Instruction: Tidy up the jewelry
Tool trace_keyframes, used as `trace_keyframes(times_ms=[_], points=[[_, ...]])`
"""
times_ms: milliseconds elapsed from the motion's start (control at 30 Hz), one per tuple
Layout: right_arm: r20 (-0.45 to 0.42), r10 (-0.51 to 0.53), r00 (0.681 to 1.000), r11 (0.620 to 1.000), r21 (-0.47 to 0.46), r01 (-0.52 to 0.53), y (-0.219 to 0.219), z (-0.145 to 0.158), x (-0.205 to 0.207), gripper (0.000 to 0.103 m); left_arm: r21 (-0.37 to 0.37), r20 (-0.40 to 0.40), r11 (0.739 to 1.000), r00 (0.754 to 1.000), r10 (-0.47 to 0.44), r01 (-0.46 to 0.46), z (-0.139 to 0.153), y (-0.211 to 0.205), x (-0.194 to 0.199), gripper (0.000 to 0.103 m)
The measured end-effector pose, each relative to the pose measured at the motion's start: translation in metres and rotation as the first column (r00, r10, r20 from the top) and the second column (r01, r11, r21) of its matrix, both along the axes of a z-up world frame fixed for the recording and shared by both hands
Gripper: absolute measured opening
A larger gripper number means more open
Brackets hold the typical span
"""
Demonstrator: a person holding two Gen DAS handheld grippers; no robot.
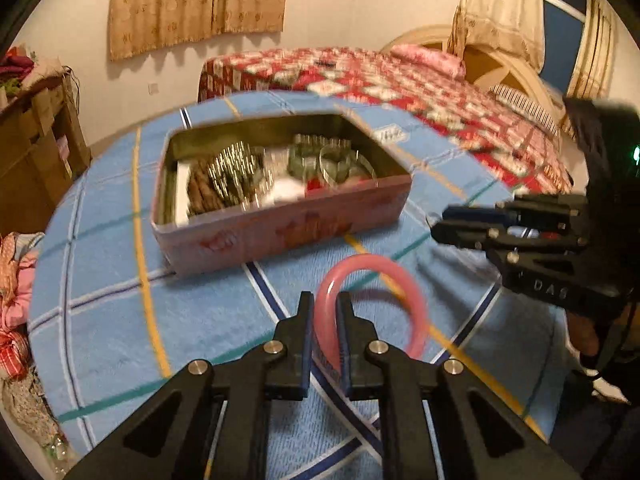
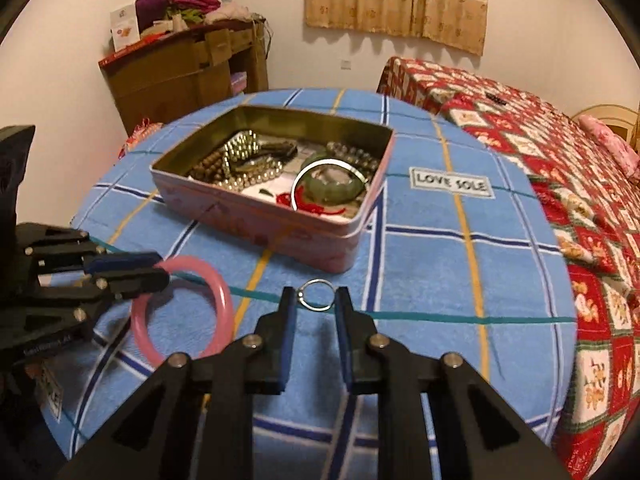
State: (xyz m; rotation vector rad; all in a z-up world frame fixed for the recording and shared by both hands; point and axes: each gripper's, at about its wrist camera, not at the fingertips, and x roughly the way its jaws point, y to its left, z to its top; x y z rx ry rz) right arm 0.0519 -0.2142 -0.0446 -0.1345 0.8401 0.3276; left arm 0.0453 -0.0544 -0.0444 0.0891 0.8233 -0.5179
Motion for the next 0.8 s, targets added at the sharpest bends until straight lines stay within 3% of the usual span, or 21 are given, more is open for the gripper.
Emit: trace_keyframes(times_ms=[400, 467, 600, 733, 800], points=[[0.119, 0.026, 0.993, 0.999, 0.020, -0.029, 0.008, 0.048, 0.025, 0.021, 0.014, 0.214, 1.000, 0.977, -0.005, 0.002, 0.092, 0.010, 0.023, 0.006], [0.120, 0.030, 0.992, 0.999, 0.025, -0.034, 0.010, 0.049, 0.031, 0.021, 0.004, 0.203, 1.000, 0.979, -0.026, 0.026, 0.097, 0.011, 0.028, 0.006], [0.120, 0.042, 0.992, 0.998, 0.032, -0.046, 0.011, 0.050, 0.031, 0.021, 0.010, 0.197, 1.000, 0.980, -0.020, 0.019, 0.086, 0.011, 0.020, 0.008], [0.111, 0.032, 0.993, 0.999, 0.036, -0.036, 0.010, 0.043, 0.027, 0.021, -0.037, 0.104, 0.999, 0.994, 0.040, -0.036, 0.043, 0.015, 0.015, 0.012], [0.100, 0.019, 0.995, 0.999, 0.043, -0.024, 0.006, 0.037, 0.026, 0.021, -0.017, 0.090, 0.996, 0.992, 0.090, -0.088, 0.024, 0.016, 0.016, 0.025]])
